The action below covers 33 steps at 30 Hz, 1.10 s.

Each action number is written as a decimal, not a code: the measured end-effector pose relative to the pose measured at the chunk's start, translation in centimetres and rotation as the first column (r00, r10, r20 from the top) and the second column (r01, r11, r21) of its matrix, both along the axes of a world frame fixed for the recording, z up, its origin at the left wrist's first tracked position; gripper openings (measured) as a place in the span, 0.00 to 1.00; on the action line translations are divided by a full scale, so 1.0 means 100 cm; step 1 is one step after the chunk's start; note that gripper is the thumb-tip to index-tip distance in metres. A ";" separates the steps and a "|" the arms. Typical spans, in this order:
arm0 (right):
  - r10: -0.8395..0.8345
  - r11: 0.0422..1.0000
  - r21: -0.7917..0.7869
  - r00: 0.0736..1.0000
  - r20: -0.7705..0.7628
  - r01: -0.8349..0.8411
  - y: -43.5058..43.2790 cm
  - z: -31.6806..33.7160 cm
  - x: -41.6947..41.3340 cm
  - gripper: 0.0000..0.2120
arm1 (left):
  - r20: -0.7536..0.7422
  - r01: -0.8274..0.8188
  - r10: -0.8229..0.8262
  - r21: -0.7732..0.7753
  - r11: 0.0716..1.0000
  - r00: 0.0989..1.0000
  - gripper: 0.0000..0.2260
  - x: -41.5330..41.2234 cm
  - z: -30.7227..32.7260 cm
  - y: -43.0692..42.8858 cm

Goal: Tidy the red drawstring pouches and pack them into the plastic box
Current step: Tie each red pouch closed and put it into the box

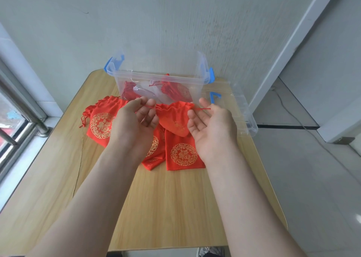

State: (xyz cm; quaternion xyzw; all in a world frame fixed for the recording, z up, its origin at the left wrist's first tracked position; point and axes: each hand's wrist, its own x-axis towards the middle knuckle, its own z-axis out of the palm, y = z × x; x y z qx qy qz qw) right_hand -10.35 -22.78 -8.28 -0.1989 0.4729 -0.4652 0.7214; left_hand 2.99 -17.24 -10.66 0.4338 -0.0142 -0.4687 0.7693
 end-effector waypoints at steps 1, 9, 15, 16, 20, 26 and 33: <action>-0.003 1.000 0.010 1.000 0.006 0.003 0.000 0.002 -0.001 0.12 | -0.037 -0.013 0.013 -0.006 1.000 0.999 0.05 0.001 0.000 0.000; -0.103 0.991 0.093 0.991 0.084 0.095 0.004 0.001 -0.003 0.15 | -0.249 -0.100 0.067 -0.120 0.988 0.966 0.04 0.005 -0.001 0.001; -0.213 0.976 0.093 0.944 0.253 0.196 0.001 0.001 -0.005 0.16 | -0.389 -0.209 0.134 -0.159 0.965 0.911 0.09 0.008 -0.007 -0.003; -0.231 0.972 0.105 0.931 0.282 0.210 0.001 0.001 -0.005 0.15 | -0.381 -0.203 0.135 -0.143 0.969 0.914 0.10 0.009 -0.008 -0.004; -0.278 0.955 0.191 0.915 0.294 0.228 0.000 -0.002 -0.004 0.14 | -0.257 -0.173 0.144 -0.095 0.980 0.956 0.14 0.010 -0.009 -0.005; -0.275 0.952 0.205 0.930 0.244 0.227 -0.006 -0.006 -0.005 0.15 | -0.207 -0.178 0.161 -0.069 0.982 0.965 0.14 0.011 -0.009 -0.005; -0.298 0.944 0.221 0.920 0.255 0.245 -0.007 -0.006 -0.002 0.17 | -0.215 -0.213 0.207 -0.004 0.977 0.955 0.13 0.014 -0.012 -0.005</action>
